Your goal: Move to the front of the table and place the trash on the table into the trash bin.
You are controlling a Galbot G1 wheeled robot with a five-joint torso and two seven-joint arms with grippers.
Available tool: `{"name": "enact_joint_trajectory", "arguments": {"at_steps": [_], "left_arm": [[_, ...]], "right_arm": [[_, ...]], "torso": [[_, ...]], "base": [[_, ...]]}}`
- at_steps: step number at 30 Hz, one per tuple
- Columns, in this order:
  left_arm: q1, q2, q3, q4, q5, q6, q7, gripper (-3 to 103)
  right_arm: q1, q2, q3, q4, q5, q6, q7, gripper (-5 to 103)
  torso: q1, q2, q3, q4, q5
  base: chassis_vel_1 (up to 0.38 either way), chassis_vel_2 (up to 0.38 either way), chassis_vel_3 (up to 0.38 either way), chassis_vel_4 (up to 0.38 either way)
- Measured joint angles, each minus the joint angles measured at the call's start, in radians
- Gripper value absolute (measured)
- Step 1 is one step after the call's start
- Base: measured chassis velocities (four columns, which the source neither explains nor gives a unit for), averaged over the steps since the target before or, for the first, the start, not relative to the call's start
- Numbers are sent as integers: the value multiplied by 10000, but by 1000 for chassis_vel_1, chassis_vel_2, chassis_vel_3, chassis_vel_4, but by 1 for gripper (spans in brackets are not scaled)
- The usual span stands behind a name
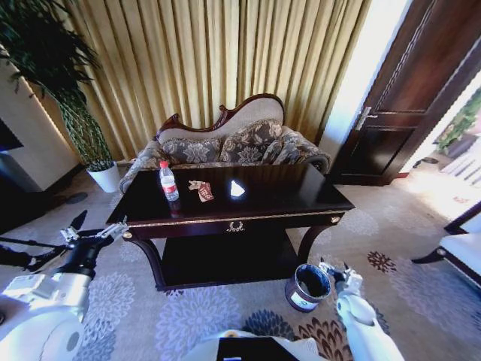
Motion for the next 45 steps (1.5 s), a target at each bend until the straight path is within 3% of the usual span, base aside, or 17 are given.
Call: {"name": "enact_joint_trajectory", "arguments": {"at_steps": [3,7,13,16,21,45], "left_arm": [[6,1,0,56,1,0,2,100],[27,-8,-4,87,22,-3,2,100],[54,-13,-44,64,41,-24,3,100],[52,-9,-115,27,30,-25,3,100],[108,2,-219,-36,-68,-31,4,100],[232,-13,-243,-55,-46,3,8,100]], "right_arm": [[-865,112,-16,2299,161,-210,-208,100],[-1176,312,-203,3944,109,-550,-230,100],[-1240,452,-577,5664,-252,-1458,-203,100],[-1240,370,-821,7014,-240,-2252,-189,100],[-1236,227,-917,7457,-108,-2533,-178,100],[-953,74,-1023,6865,-141,-2477,-450,100]], "torso": [[0,1,0,-3,-3],[-1,1,-1,0,-1],[0,0,0,0,1],[0,0,0,-1,0],[-1,0,0,-1,1],[-1,1,0,-1,2]], "base": [[0,0,0,0],[0,0,0,0],[0,0,0,0],[0,0,0,0],[0,0,0,0],[-41,35,37,-37]]}}
